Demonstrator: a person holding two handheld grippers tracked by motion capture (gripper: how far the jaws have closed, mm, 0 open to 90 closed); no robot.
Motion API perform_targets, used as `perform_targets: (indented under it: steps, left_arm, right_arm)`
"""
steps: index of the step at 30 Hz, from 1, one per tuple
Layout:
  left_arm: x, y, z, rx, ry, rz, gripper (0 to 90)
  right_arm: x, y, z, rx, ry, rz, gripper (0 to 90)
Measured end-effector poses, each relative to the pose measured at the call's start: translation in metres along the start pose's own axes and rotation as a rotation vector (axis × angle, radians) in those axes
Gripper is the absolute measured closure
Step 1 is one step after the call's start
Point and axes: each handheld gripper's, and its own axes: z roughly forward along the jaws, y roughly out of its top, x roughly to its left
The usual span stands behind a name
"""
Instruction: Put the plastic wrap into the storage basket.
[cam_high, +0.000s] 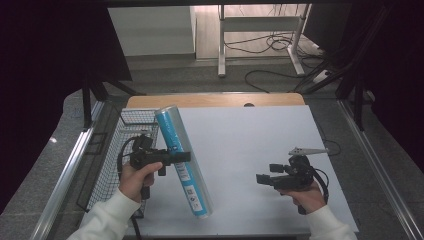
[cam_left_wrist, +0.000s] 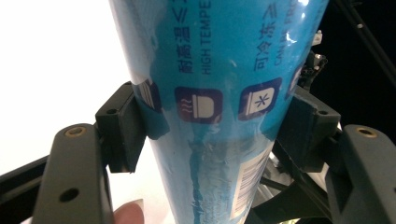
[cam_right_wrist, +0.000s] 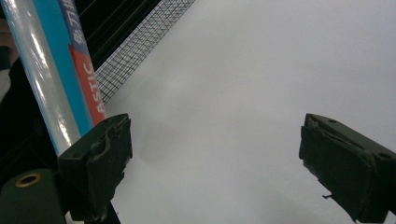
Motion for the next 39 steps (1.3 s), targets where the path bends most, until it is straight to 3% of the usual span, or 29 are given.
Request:
perform_targets:
  steps: [6,15,22,29,32,39]
  left_arm:
    - [0.001,0.005,-0.017,0.021,0.056,0.003,32.2]
    - [0.006,0.006,-0.043,0.058,0.098,-0.004,32.2]
    - [0.013,0.008,-0.075,0.079,0.138,-0.021,32.2]
    - [0.019,0.011,-0.105,0.096,0.217,-0.028,32.2]
    - [0.018,0.012,-0.115,0.109,0.226,-0.029,32.2]
    - [0.012,0.016,-0.132,0.116,0.199,-0.035,32.2]
  right_arm:
    - [-0.002,-0.001,0.000,0.001,-0.006,0.005,10.4]
    - [-0.002,-0.002,0.002,0.017,-0.014,0.010,10.4]
    - [-0.003,-0.002,0.003,0.017,-0.020,0.017,10.6]
    - [-0.003,-0.003,0.005,0.030,-0.020,0.020,10.6]
    - [-0.004,-0.003,0.005,0.031,-0.024,0.023,10.6]
    - [-0.005,-0.003,0.005,0.034,-0.028,0.032,10.6]
